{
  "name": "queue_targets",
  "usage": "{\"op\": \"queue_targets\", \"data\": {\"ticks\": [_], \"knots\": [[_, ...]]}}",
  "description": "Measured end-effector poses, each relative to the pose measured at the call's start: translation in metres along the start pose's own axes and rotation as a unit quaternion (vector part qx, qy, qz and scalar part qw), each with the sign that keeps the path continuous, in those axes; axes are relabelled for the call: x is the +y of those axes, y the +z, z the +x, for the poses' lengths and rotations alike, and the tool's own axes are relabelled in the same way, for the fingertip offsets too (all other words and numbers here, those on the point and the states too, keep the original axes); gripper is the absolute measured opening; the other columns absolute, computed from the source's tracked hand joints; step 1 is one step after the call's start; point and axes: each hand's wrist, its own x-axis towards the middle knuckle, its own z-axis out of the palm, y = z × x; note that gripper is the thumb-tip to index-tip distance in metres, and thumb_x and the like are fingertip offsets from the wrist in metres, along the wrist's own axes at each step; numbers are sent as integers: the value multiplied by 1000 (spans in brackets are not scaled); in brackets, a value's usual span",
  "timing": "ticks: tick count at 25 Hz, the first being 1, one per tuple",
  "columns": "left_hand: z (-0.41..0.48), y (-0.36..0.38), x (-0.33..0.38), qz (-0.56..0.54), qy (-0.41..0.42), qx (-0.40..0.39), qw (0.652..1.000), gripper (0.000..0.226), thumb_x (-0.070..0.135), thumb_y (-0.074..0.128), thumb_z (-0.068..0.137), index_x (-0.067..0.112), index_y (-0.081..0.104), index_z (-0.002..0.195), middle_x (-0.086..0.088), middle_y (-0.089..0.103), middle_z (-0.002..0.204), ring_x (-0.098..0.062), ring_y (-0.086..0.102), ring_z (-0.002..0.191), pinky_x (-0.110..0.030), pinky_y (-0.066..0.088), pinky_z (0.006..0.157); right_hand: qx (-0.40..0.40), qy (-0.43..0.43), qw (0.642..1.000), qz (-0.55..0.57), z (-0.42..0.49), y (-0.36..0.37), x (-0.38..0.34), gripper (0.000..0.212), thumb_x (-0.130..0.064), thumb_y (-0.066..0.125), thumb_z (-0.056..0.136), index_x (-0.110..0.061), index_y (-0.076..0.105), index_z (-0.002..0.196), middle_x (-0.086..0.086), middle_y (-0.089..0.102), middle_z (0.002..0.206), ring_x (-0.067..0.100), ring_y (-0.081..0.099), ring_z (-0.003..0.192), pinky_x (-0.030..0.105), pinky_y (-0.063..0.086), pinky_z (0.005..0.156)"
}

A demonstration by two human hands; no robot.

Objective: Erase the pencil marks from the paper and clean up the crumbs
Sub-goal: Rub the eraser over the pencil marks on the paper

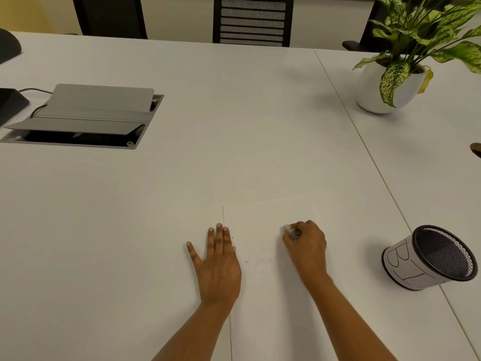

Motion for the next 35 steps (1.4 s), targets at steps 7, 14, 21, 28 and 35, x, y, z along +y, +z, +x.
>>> {"op": "queue_targets", "data": {"ticks": [7, 14, 21, 28, 35], "knots": [[-1, 1, -1, 11, -4, 19, 1000, 53, 24, 24, 87, 1, 50, 128, -15, 51, 133, -30, 47, 125, -63, 8, 103, -71, -92, 993, 19, -49, 30, -15, 10, -13, 61, 82, -4, 64, 79, -1, 48, 73, 10, 45, 60, 8, 30, 55], [0, 1, 1, 5, 2, 1, 1000, 52, 22, 26, 87, 1, 51, 128, -15, 52, 133, -30, 48, 125, -62, 4, 104, 23, 0, 1000, 22, -16, 12, -4, 14, -12, 56, 87, -2, 64, 86, 5, 50, 80, 12, 46, 63, 12, 31, 54], [-4, -7, 4, 70, -11, 19, 997, 50, 23, 15, 99, 9, -6, 143, -7, -1, 155, -22, -3, 143, -58, -25, 97, -44, -93, 995, 11, -22, 27, -16, 18, -15, 53, 89, -1, 64, 93, 2, 44, 81, 7, 40, 62, 12, 30, 55], [-1, -14, 6, 48, -8, 21, 999, 52, 22, 22, 96, 6, 10, 145, -9, 4, 152, -24, 11, 143, -60, -15, 105, -92, -118, 988, 40, -44, 41, -34, 16, -15, 54, 88, -3, 64, 92, 1, 46, 81, 4, 40, 64, 9, 30, 56], [-5, -16, 5, 41, -19, 23, 999, 52, 25, 20, 99, 11, -9, 140, -6, 1, 156, -21, -3, 143, -60, -20, 102, -34, -51, 998, 14, -6, 30, -26, 21, -16, 53, 90, 1, 63, 94, 3, 46, 83, 13, 45, 71, 12, 31, 62]]}}
